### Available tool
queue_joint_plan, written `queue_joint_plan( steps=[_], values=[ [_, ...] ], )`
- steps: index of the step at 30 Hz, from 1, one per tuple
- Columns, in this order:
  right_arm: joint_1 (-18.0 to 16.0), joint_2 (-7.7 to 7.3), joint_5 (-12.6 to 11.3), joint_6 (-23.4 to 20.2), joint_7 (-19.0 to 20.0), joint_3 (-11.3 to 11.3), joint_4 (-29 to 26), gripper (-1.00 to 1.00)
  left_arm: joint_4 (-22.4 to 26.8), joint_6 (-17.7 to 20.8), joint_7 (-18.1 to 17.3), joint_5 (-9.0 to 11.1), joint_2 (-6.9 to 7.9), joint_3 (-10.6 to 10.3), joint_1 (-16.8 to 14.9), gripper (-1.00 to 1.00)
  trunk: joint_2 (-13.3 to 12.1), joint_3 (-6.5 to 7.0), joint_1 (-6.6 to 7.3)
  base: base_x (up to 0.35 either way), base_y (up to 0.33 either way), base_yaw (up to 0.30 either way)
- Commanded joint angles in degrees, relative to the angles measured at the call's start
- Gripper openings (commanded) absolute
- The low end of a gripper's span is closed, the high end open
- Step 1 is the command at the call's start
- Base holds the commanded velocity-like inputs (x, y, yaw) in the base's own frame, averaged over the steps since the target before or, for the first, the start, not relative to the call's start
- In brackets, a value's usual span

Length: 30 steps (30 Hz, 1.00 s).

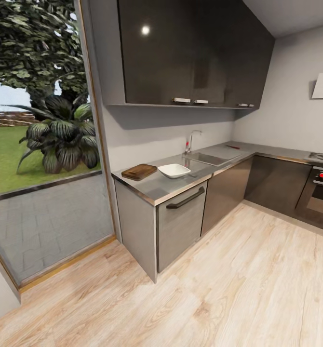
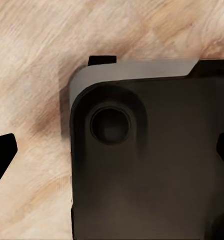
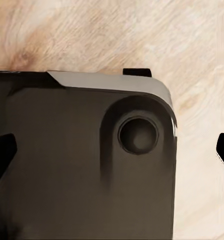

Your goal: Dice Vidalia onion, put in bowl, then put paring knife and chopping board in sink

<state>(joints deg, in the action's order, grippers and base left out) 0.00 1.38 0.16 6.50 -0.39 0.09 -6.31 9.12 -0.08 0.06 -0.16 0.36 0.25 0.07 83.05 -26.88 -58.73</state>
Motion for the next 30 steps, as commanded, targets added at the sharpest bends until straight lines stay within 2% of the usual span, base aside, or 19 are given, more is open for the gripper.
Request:
queue_joint_plan(
  steps=[1,7,10,18,23,26,30],
  values=[
    [0.0,0.02,0.0,0.5,0.0,0.0,-0.7,1.00,1.4,0.0,0.0,0.0,0.16,0.0,0.0,1.00,0.0,-0.05,0.00,0.000,0.000,0.000],
    [0.0,-0.05,0.1,1.1,-0.1,0.0,-7.2,1.00,9.5,0.0,0.0,0.0,0.56,0.0,0.0,1.00,0.0,-0.05,0.00,0.000,0.000,0.000],
    [0.0,-0.16,0.1,1.4,-0.1,0.1,-13.9,1.00,14.4,0.0,0.0,0.0,0.84,0.1,0.0,1.00,0.0,-0.05,0.00,0.000,0.000,0.000],
    [0.0,-0.21,0.2,1.5,-0.1,0.0,-25.7,1.00,21.5,0.0,0.1,0.2,1.92,0.3,0.0,1.00,0.0,-0.05,0.00,0.000,0.000,0.000],
    [-0.1,-0.21,0.2,1.6,-0.1,0.0,-28.4,1.00,25.8,0.0,0.1,0.3,1.67,0.3,0.0,1.00,0.0,-0.05,0.00,0.000,0.000,0.000],
    [-0.1,-0.23,0.2,1.9,-0.1,0.0,-28.8,1.00,28.6,0.0,0.2,0.3,0.98,0.3,0.0,1.00,0.0,-0.05,0.00,0.000,0.000,0.000],
    [-0.1,-0.17,0.6,3.4,-0.1,0.1,-28.9,1.00,28.8,0.0,0.0,0.4,0.29,0.2,0.0,1.00,0.0,-0.05,0.00,0.000,0.000,0.000]
  ],
)
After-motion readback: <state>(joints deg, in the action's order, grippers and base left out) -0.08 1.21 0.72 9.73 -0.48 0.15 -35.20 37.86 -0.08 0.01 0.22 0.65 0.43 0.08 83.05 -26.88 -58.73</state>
